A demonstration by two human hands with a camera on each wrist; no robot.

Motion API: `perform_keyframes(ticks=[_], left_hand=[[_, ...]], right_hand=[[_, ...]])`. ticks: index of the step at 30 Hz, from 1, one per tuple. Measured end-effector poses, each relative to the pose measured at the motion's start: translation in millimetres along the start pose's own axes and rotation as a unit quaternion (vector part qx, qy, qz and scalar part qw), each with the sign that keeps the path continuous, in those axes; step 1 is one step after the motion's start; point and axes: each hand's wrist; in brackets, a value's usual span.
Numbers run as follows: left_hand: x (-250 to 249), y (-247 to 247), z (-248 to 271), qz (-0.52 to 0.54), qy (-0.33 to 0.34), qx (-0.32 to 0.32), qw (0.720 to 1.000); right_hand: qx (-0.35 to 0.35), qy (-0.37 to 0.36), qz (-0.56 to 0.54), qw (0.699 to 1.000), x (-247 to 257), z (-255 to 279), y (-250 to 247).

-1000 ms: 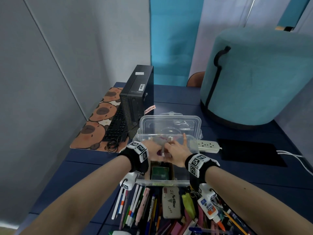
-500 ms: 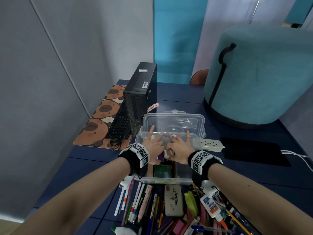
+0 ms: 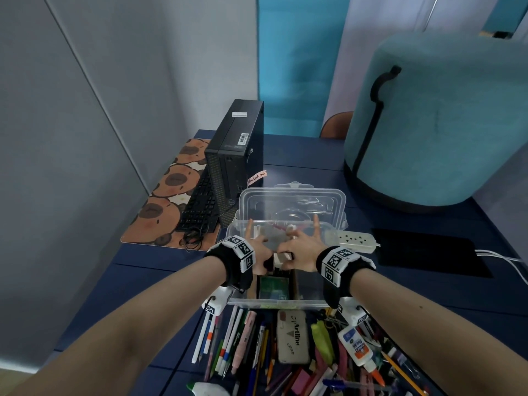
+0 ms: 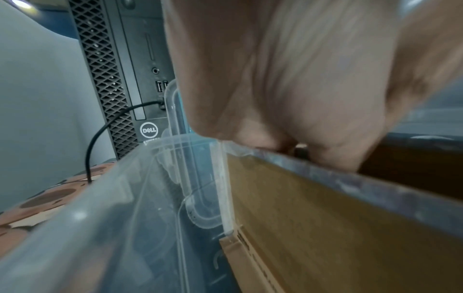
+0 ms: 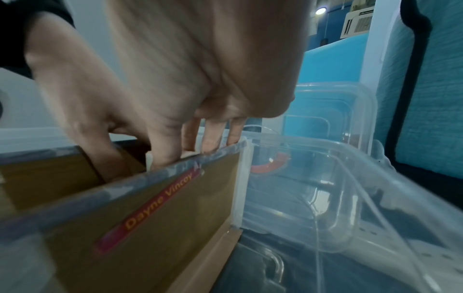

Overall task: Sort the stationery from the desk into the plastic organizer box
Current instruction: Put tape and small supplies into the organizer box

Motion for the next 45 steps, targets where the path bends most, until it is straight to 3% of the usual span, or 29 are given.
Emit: perform_keyframes(ticks=[4, 12, 21, 30, 34, 38, 40, 42, 44, 45], left_hand=[[-6.4, -2.7, -1.4, -0.052, -0.021, 0.054, 0.997], [-3.6, 8.6, -11.3, -0.08, -0.021, 0.068, 0.994], [-9.3, -2.5, 6.9, -0.05, -0.035, -0.047, 0.997], [-8.9, -5.8, 5.2, -0.026, -0.047, 0.018, 0.998], [-6.2, -7.0, 5.6, -0.028, -0.039, 0.013, 0.999], [-13.1, -18.2, 32.8, 0.03, -0.058, -0.067, 0.996], [-22.9, -18.7, 56.7, 0.087, -0.103, -0.166, 0.977], [-38.1, -10.1, 76.7, 0.13, -0.144, -0.327, 0.925], [-59.4, 6.2, 91.4, 0.141, -0.104, -0.461, 0.87], [-70.6, 16.8, 96.4, 0.145, -0.064, -0.491, 0.857]], right_hand=[[0.008, -0.003, 0.014, 1.0, -1.8, -5.6, 4.7], [0.028, -0.009, 0.03, 0.999, -0.3, -9.5, 0.3], [-0.008, 0.005, 0.024, 1.0, 2.0, -3.4, 2.1], [0.012, 0.007, 0.036, 0.999, 2.1, -8.8, 2.9], [-0.001, 0.002, 0.01, 1.0, 5.4, -5.9, 4.9], [-0.057, 0.011, -0.031, 0.998, 11.2, 5.5, 6.9], [-0.128, 0.009, -0.091, 0.988, 15.1, 16.9, 10.9], [-0.236, 0.001, -0.158, 0.959, 17.7, 32.3, 19.1], [-0.326, -0.018, -0.203, 0.923, 20.1, 50.7, 31.6], [-0.344, -0.028, -0.218, 0.913, 23.2, 62.2, 37.4]])
Point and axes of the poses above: each hand's wrist, its own z-axis away from the middle knuckle, its own y-axis out of the palm, x = y × z, and after that the axes turned 1 degree about x, right-handed
